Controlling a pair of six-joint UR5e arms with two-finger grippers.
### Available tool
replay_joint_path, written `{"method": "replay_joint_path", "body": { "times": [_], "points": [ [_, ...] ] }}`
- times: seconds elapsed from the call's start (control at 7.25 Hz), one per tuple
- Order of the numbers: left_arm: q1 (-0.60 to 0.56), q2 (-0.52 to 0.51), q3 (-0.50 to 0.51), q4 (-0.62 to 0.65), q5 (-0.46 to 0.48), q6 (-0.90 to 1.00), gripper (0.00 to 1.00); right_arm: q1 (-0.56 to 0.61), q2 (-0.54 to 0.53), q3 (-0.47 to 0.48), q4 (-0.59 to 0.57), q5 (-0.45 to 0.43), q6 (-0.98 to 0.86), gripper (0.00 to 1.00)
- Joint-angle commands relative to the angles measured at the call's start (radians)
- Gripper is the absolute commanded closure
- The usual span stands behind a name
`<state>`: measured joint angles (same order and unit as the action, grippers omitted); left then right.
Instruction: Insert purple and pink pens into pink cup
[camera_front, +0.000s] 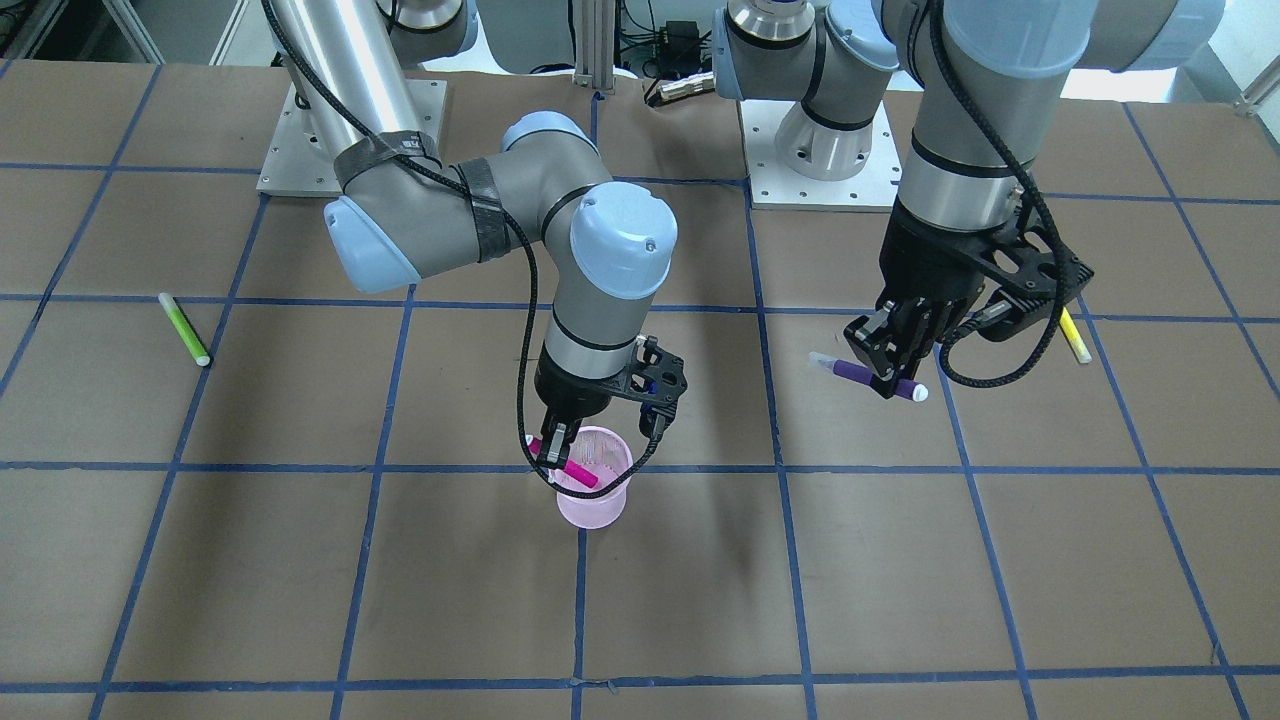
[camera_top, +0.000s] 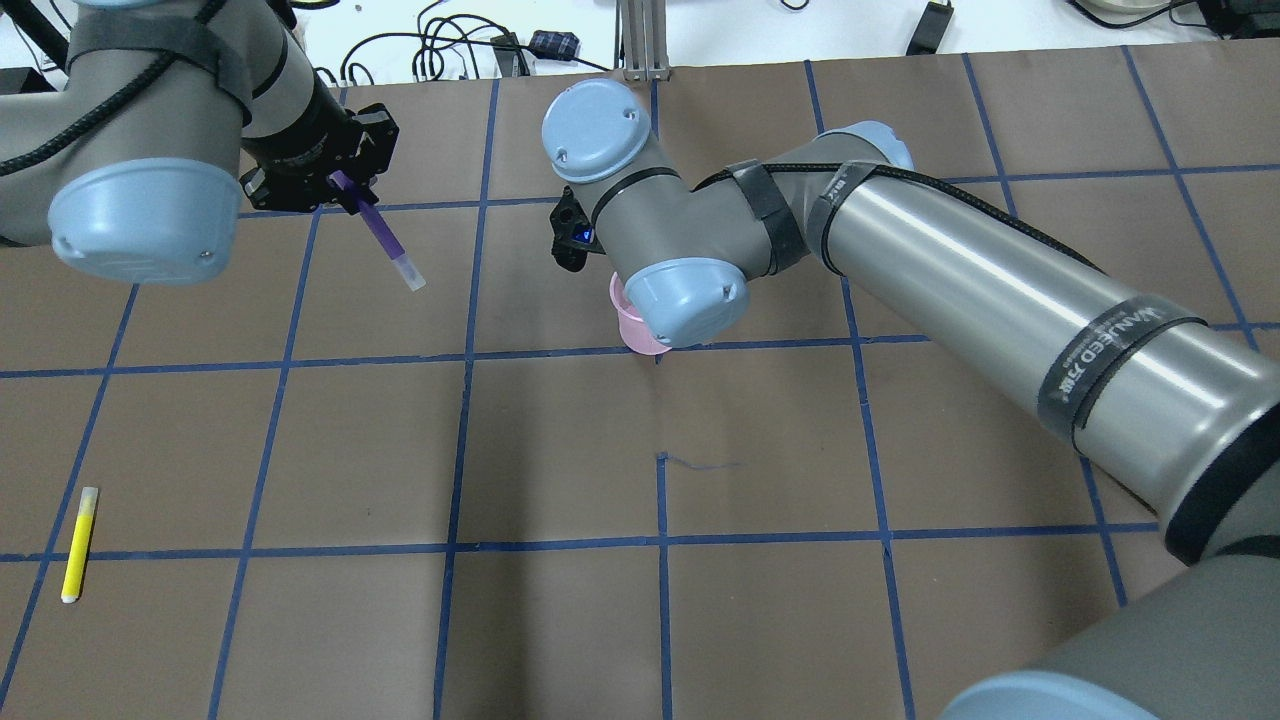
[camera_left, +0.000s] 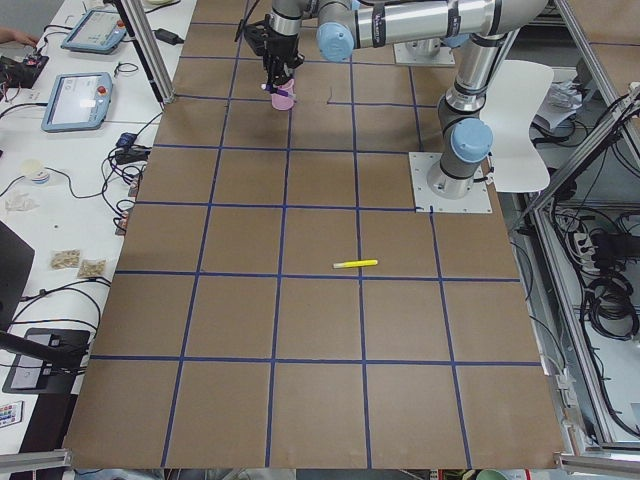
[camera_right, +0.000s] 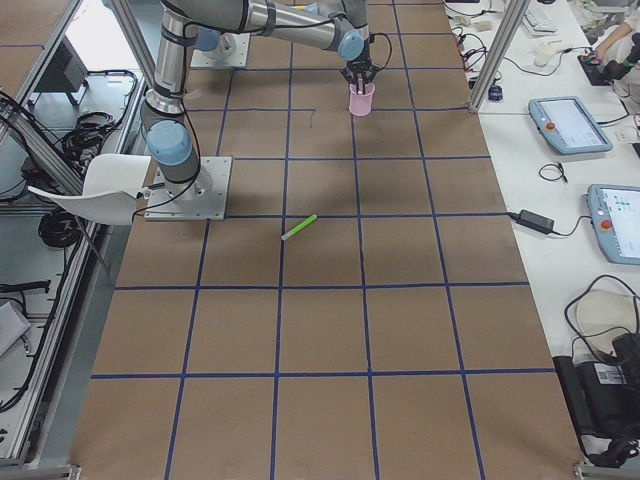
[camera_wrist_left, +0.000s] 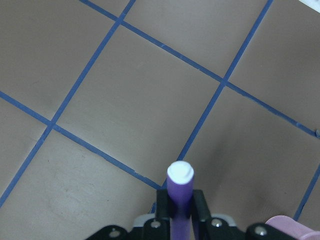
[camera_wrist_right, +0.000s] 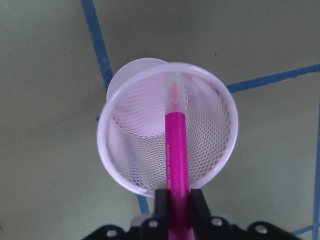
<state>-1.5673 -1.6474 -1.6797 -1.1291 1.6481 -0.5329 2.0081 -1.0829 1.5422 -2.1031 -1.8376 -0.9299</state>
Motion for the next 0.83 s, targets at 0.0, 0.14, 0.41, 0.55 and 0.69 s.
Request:
{"method": "replay_joint_path", "body": {
  "times": [0.0, 0.14, 0.41, 0.55, 0.69],
  "points": [
    [0.000, 0.006, 0.002, 0.000, -0.001, -0.001, 1.00, -0.003, -0.020, -0.016, -0.014, 0.003, 0.005, 0.00],
    [0.000, 0.006, 0.002, 0.000, -0.001, -0.001, 1.00, -0.018, -0.046, -0.028, -0.012, 0.009, 0.005, 0.01],
    [-0.004, -0.002, 0.003, 0.000, -0.028, -0.074, 1.00, -0.102, -0.118, -0.043, -0.012, 0.111, 0.000, 0.08],
    [-0.005, -0.011, 0.003, 0.005, -0.046, -0.108, 1.00, -0.165, -0.164, -0.033, 0.000, 0.151, 0.006, 0.07],
    [-0.037, -0.017, 0.003, 0.005, -0.045, -0.157, 1.00, -0.237, -0.228, -0.030, 0.071, 0.155, 0.006, 0.09]
  ]
}}
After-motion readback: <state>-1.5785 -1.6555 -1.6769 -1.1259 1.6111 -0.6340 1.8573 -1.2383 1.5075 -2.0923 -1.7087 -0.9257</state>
